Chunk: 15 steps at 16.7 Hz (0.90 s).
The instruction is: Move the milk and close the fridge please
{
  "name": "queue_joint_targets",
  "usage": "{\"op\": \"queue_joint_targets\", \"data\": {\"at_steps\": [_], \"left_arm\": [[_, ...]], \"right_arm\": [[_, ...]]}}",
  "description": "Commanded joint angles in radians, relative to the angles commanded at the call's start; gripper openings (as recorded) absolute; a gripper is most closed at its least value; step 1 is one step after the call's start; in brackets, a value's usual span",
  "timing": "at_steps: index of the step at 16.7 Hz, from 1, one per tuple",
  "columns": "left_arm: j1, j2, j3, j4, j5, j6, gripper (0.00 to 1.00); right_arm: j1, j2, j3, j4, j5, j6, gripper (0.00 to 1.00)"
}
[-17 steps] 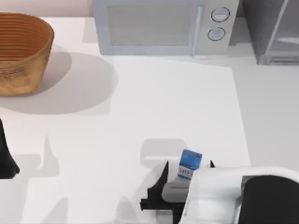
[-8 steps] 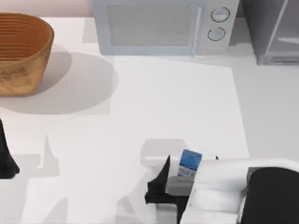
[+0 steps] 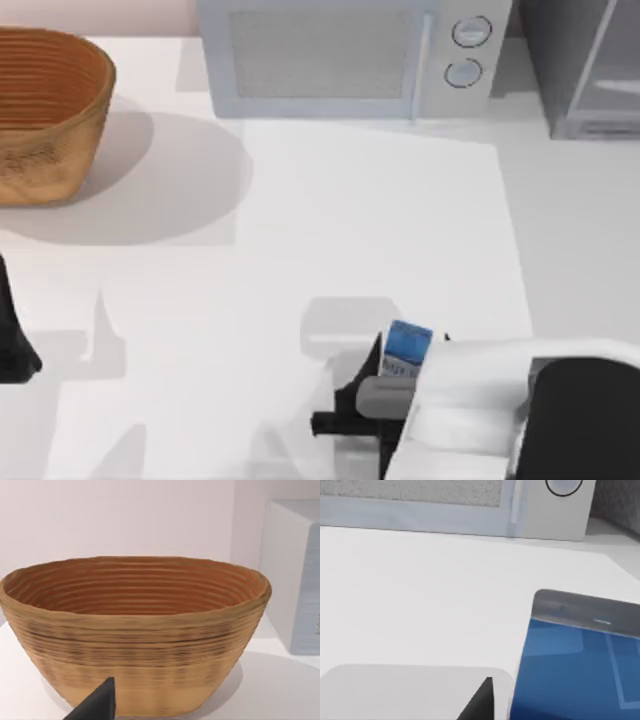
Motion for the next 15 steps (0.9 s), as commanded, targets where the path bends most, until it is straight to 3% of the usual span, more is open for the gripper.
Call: {"op": "queue_joint_targets", "data": {"at_steps": [6,14,15], "left_arm": [[0.0,0.0,0.0,0.0,0.0,0.0,1.0],[0.0,0.0,0.0,0.0,0.0,0.0,1.0],[0.0,0.0,0.0,0.0,0.0,0.0,1.0]], "right_arm": [[0.0,0.0,0.0,0.0,0.0,0.0,0.02],[0.0,0.0,0.0,0.0,0.0,0.0,0.0],[0.006,0.096,0.04,-0.028,-0.006,0.001,0.0]]}}
